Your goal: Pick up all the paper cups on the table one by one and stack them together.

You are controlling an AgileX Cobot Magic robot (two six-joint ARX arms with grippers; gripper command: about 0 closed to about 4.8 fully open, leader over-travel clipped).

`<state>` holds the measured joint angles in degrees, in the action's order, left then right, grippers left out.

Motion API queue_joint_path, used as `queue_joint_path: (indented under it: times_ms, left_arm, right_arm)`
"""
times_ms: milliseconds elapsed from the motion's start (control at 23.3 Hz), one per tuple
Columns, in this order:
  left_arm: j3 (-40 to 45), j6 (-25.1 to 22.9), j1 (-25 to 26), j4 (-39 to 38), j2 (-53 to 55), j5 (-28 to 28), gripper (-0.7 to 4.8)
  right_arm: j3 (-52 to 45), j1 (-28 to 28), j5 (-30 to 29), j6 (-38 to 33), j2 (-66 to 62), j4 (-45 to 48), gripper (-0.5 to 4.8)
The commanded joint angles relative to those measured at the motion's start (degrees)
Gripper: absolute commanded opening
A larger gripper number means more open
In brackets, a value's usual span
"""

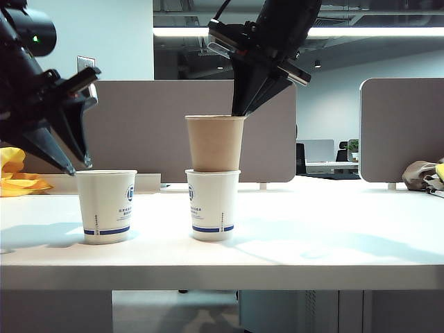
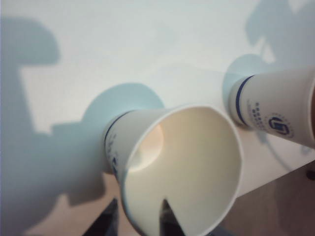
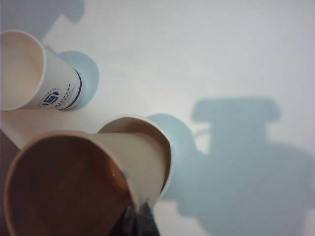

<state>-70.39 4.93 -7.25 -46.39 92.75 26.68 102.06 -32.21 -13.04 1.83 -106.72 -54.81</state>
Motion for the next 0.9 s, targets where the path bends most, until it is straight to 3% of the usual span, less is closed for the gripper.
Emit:
queue_joint_path:
  times_ms: [43, 343, 644, 816, 901]
  left_arm:
    - [-0.1, -0.5, 0.0, 0.5, 0.0, -1.9, 1.23]
    - [-0.1, 0.0, 0.0, 3.4, 0.3, -2.4, 1.20]
    - [-0.1, 0.0, 0.0, 1.3, 4.6, -1.9, 1.14]
    - [-0.1, -0.2, 0.0, 2.1, 4.7, -1.9, 0.40]
    - [-0.1, -0.2, 0.0, 2.5, 4.7, -1.9, 0.03]
  right_arm:
    - [0.3, -0.2, -0.1, 0.2, 0.2, 0.8, -0.04]
    - [0.3, -0.2, -0.2, 0.2, 0.2, 0.8, -0.04]
    - [0.3, -0.2, -1.2, 0.2, 0.2, 0.6, -0.03]
    - [0.3, -0.2, -1.2, 0.2, 0.2, 0.6, 0.06]
    - [0.3, -0.2, -1.2, 0.2, 0.2, 0.6, 0.42]
